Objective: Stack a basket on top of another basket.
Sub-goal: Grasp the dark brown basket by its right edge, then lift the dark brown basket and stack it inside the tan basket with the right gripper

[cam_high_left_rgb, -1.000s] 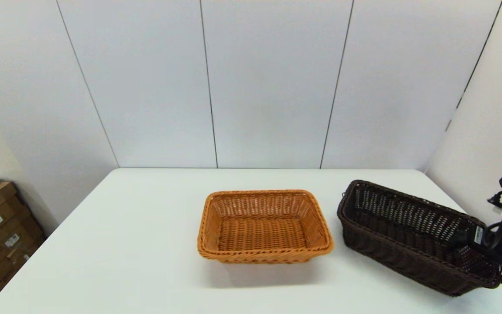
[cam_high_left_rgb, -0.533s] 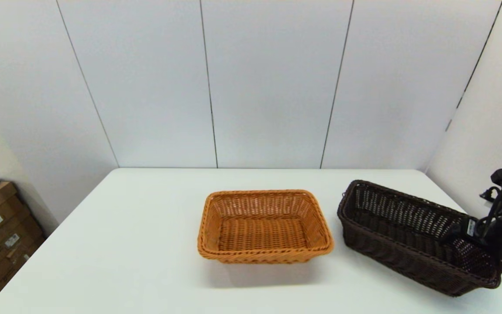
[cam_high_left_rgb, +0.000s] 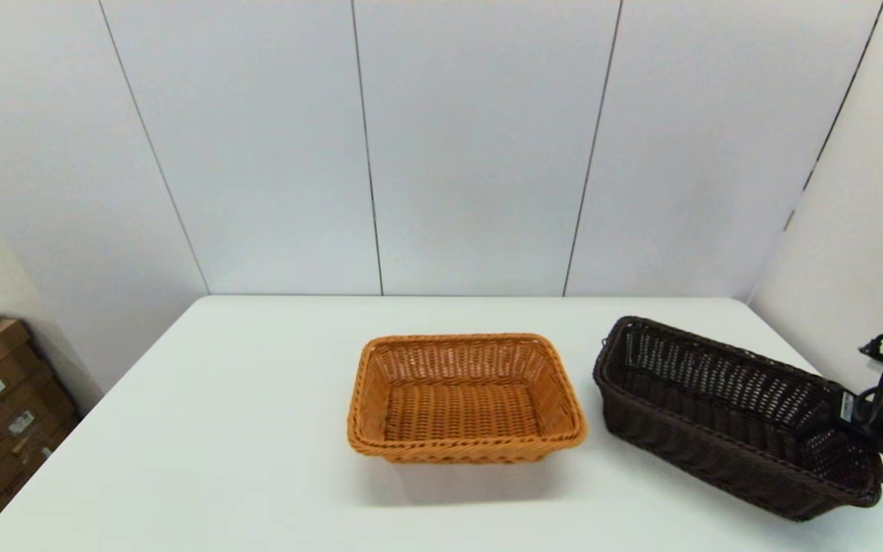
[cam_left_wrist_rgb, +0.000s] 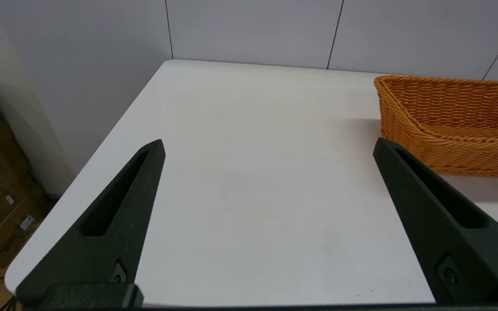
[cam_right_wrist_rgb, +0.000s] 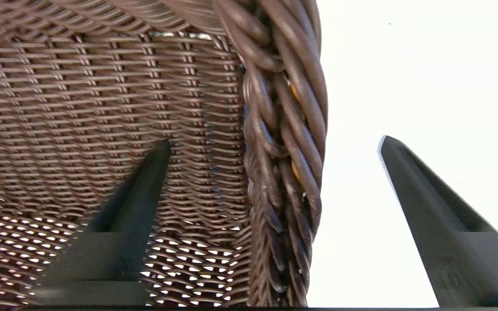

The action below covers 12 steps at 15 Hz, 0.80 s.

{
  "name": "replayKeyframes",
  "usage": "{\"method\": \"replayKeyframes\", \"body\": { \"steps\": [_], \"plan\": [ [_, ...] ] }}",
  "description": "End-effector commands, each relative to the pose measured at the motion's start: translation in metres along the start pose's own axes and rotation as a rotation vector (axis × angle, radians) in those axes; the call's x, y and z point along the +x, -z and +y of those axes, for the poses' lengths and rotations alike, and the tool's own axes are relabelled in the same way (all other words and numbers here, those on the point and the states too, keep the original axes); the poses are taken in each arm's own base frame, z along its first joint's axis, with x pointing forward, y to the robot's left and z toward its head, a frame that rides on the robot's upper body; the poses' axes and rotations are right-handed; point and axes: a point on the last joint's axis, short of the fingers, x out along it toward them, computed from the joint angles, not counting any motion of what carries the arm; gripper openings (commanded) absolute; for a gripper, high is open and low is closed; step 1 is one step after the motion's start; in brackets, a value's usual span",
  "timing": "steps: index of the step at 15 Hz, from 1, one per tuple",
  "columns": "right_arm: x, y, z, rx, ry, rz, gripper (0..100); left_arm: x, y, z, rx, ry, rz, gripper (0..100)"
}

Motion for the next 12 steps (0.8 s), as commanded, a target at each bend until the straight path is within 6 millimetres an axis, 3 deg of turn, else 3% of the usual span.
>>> {"method": "replayKeyframes", "body": {
  "steps": [1,8,10,12],
  "plan": [
    [-0.003,0.001,-0.002,-0.003,-0.061,0.012,0,0.0,0.0,0.0,-0.001,-0.001,0.002,100],
    [-0.01,0.004,-0.003,0.011,-0.086,0.001,0,0.0,0.0,0.0,-0.001,-0.001,0.0,100],
    [-0.022,0.003,-0.004,0.013,-0.102,-0.037,0,0.0,0.0,0.0,-0.001,-0.001,0.002,100],
    [-0.049,-0.002,-0.008,0.029,-0.109,-0.081,0,0.0,0.0,0.0,-0.001,-0.001,0.0,100]
  ]
}}
